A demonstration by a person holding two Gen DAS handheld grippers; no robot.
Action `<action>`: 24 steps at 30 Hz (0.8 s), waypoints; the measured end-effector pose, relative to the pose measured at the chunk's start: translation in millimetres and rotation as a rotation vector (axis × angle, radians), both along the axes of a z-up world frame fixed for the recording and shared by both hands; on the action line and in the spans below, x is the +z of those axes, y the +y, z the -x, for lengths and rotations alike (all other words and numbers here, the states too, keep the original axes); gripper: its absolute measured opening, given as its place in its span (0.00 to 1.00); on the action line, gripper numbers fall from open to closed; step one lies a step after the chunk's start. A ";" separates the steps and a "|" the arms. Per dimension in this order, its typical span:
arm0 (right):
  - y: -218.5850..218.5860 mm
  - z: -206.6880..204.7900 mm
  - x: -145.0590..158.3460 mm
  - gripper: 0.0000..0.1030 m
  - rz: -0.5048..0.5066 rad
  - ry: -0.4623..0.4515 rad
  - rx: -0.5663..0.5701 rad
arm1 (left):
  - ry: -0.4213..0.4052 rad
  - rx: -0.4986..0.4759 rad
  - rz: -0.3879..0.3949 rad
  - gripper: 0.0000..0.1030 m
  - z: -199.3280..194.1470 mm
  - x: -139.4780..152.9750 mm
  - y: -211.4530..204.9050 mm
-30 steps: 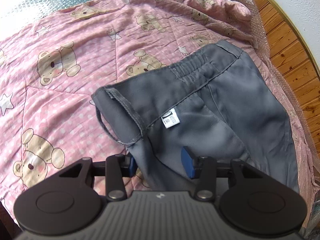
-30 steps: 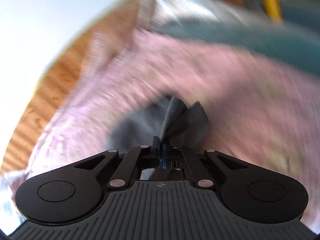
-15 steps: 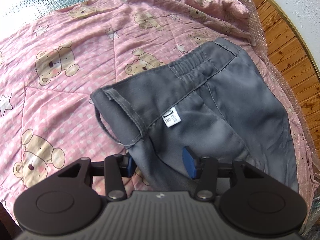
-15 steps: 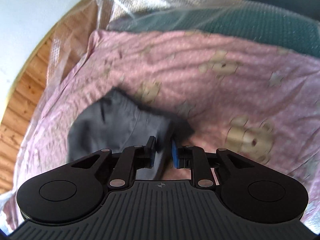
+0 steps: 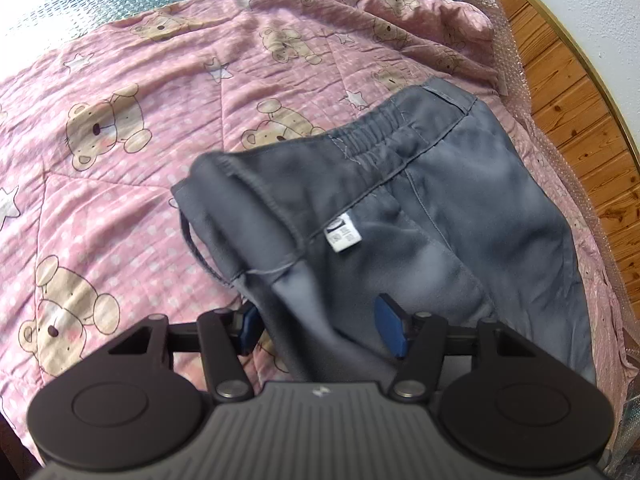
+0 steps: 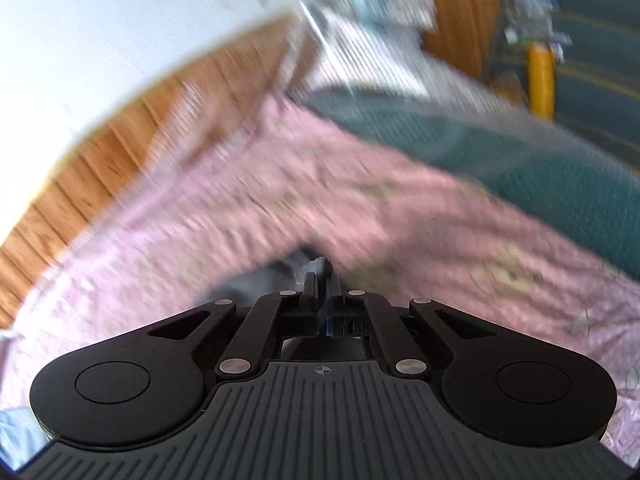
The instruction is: Fold clothes
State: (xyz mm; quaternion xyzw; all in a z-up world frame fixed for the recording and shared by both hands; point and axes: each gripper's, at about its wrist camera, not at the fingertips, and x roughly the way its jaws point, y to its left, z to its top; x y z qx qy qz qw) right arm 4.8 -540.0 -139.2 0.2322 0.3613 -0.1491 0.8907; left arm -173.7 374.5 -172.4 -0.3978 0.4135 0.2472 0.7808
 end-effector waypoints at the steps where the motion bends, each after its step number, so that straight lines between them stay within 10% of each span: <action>1: -4.5 -1.2 -18.4 0.00 -0.015 0.059 -0.011 | -0.006 0.010 0.008 0.51 2.7 -0.4 1.3; 5: -17.7 15.2 -53.0 0.01 -0.096 0.083 -0.074 | -0.023 0.041 0.056 0.44 14.9 0.0 7.1; 11: -25.9 76.5 -46.5 0.60 -0.306 -0.113 -0.204 | -0.134 0.129 0.151 0.58 47.4 -2.8 6.1; 18: -6.1 73.2 -71.7 0.90 -0.409 -0.161 -0.171 | -0.248 0.205 0.230 0.67 34.5 -17.8 1.3; 20: -0.9 54.7 -71.7 0.90 -0.408 -0.160 -0.147 | -0.244 0.170 0.200 0.62 17.5 -16.3 0.1; 22: 4.5 35.4 -72.7 0.74 -0.396 -0.140 -0.111 | -0.211 0.143 0.167 0.18 7.5 -15.6 -1.3; 24: 4.5 22.9 -75.1 0.05 -0.401 -0.093 -0.112 | -0.206 0.126 0.146 0.08 5.0 -8.4 -1.7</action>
